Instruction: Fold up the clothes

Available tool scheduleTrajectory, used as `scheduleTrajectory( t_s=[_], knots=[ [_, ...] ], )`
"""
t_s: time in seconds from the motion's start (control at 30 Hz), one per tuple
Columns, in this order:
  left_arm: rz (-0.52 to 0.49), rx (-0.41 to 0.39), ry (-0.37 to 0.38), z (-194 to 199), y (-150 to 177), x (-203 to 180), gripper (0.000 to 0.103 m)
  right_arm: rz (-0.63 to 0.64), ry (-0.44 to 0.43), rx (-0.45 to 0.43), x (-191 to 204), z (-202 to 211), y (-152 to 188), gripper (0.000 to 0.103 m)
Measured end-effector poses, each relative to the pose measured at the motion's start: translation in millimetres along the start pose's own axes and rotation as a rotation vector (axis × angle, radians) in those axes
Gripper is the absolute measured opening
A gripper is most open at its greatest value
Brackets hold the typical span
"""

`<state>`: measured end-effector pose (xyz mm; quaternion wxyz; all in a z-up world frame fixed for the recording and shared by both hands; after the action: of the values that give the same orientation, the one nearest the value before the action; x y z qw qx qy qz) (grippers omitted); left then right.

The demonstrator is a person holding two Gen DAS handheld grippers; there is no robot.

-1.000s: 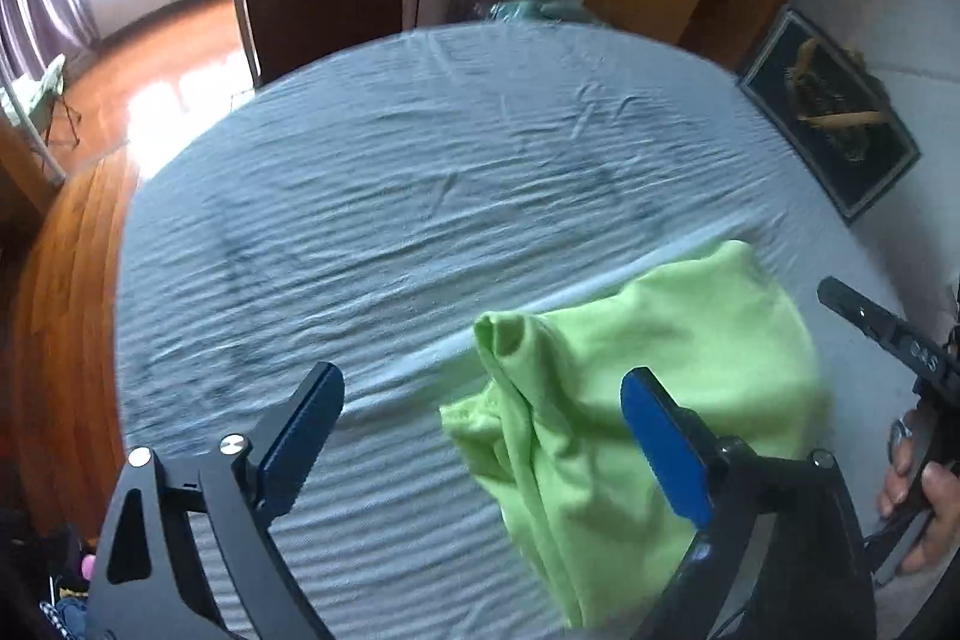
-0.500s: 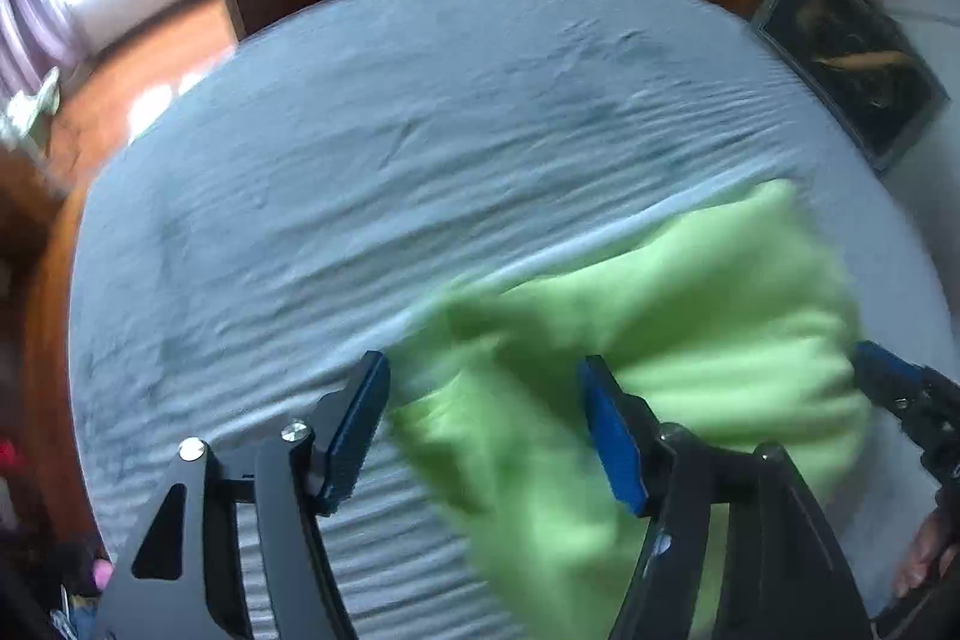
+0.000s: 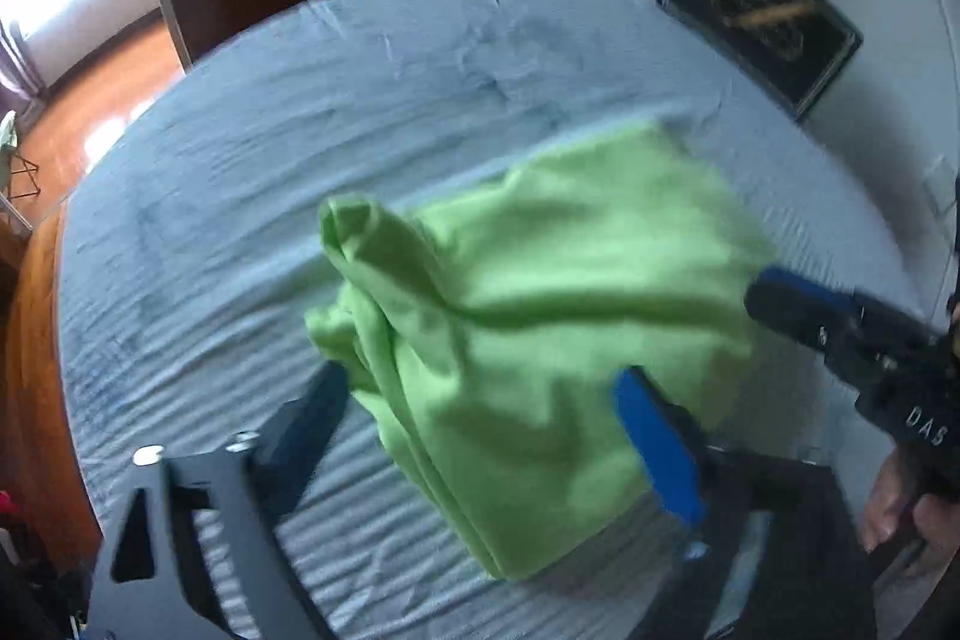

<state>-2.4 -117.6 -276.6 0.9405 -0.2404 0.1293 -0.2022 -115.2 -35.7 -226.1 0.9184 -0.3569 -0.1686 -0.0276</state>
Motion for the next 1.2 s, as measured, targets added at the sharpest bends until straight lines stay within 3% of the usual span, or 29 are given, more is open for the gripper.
scheduleTrajectory(
  t_s=[0.07, 0.13, 0.2, 0.27, 0.43, 0.53, 0.67, 0.8, 0.9, 1.0, 1.1, 1.17, 1.2],
  knots=[
    [-0.003, 0.035, -0.008, -6.7, 9.1, 2.0, 0.074, 0.013, 0.03, 0.054, -3.1, -10.5, 6.7, 0.021],
    [-0.004, 0.043, -0.004, -5.0, 10.1, 3.5, 0.074, 0.0, 0.036, 0.074, -8.1, -13.2, 9.2, 0.011],
    [-0.005, 0.052, 0.001, -3.1, 10.7, 5.1, 0.074, -0.003, 0.033, 0.071, -8.1, -14.5, 6.8, 0.01],
    [0.022, 0.056, 0.028, 1.3, 9.9, 7.6, 0.073, 0.002, 0.022, 0.05, -4.1, -14.7, 0.5, 0.01],
    [0.024, -0.075, 0.05, 11.6, -19.1, -0.1, 0.076, 0.015, -0.003, -0.004, 5.9, -15.2, -15.1, 0.013],
    [0.011, -0.049, 0.05, -7.5, -28.0, -9.2, 0.076, 0.022, -0.017, -0.032, 11.3, -16.6, -23.9, 0.013],
    [-0.03, 0.008, 0.004, -34.6, -28.1, -16.5, 0.076, -0.021, 0.004, 0.049, 0.1, -52.9, -15.7, 0.012],
    [-0.027, -0.003, 0.019, -24.8, -29.1, -10.7, 0.076, -0.065, -0.012, 0.028, 0.3, -42.5, -17.4, 0.013],
    [-0.037, -0.014, 0.01, -9.7, -17.2, -2.0, 0.081, -0.061, 0.019, -0.051, 2.7, -17.0, -12.1, 0.013],
    [-0.068, 0.037, -0.009, -18.6, -1.2, -1.4, 0.084, -0.068, 0.035, 0.001, 1.5, -24.0, 6.6, 0.014],
    [-0.062, 0.021, -0.013, -12.9, -0.3, 3.5, 0.09, -0.08, 0.013, -0.017, 3.6, -25.0, 6.6, 0.014],
    [-0.085, 0.0, -0.033, -5.3, -0.7, 6.4, 0.096, -0.092, 0.006, -0.049, 5.5, -15.8, 1.3, 0.026],
    [-0.107, -0.024, -0.066, 1.4, -1.6, 9.8, 0.1, -0.098, 0.014, -0.073, 4.4, -9.2, -0.5, 0.043]
  ],
)
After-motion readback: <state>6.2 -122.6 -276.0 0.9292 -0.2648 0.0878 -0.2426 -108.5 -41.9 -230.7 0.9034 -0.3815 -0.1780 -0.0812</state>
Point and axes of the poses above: each gripper's, at about its wrist camera, not at the fingertips, and z roughly against the way its jaws point, x to its left, y to its underside, the point moved 4 cm from there along -z, roughly the way its jaws point, and after that the axes turned 7 degrees about -x, right-handed, at the moved point
